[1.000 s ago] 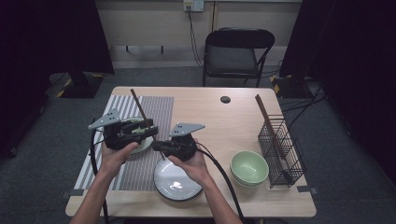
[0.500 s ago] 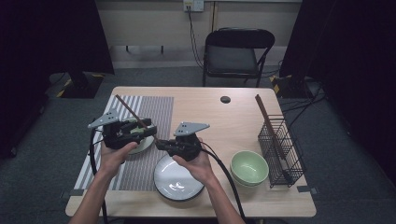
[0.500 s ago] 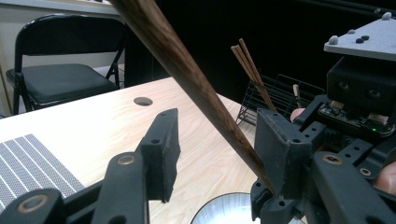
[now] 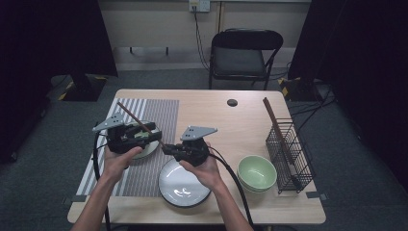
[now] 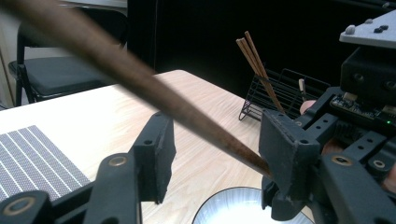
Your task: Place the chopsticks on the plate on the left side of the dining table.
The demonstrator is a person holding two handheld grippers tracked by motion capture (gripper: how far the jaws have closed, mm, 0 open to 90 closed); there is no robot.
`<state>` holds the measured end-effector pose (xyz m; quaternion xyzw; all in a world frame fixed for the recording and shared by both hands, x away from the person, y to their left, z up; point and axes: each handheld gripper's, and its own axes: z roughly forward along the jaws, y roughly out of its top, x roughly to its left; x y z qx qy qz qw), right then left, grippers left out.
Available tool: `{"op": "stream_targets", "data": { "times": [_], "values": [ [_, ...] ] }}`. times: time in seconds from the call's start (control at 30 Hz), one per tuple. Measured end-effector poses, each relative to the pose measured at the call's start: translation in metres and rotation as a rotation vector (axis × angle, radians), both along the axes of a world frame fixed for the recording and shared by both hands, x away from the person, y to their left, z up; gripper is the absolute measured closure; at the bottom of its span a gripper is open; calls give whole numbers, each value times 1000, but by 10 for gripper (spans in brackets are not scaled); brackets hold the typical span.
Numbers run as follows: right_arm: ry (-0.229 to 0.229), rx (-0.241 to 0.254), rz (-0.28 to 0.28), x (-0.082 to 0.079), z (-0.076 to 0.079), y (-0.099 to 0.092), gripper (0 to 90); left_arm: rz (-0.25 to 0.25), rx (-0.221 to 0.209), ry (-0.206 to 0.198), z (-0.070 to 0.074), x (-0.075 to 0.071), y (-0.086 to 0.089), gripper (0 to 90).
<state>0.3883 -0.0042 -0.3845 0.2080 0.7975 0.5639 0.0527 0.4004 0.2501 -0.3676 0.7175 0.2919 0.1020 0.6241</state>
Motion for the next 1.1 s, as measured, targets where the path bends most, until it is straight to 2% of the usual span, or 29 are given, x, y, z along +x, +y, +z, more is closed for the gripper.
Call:
{"op": "stream_targets", "data": {
  "times": [0.13, 0.2, 0.33, 0.47, 0.57, 0.77, 0.87, 0.93, 1.1],
  "values": [
    [-1, 22, 23, -1, 0, 2, 854, -6, -48, -1, 5, -3, 0, 437],
    [-4, 24, 27, -2, 0, 3, 854, 23, -1, -24, 10, -5, 0, 420],
    [-5, 13, 34, -4, -1, 4, 854, 49, -27, -33, 12, -5, 11, 394],
    [2, 12, 32, -4, -3, 2, 854, 97, -51, -40, 15, -4, 25, 373],
    [-2, 5, 32, -5, -3, 1, 854, 118, -47, -46, 17, -4, 32, 357],
    [-16, 9, 31, -5, 3, 1, 853, 125, -60, -43, 16, -3, 37, 353],
    [-17, 7, 29, -5, 6, -1, 851, 124, -46, -42, 15, -2, 37, 350],
    [-20, 2, 28, -5, 7, -4, 850, 123, -50, -34, 12, -1, 37, 343],
    [-22, 8, 15, -4, 13, -13, 852, 122, -24, -9, 7, 4, 34, 337]
  ]
}}
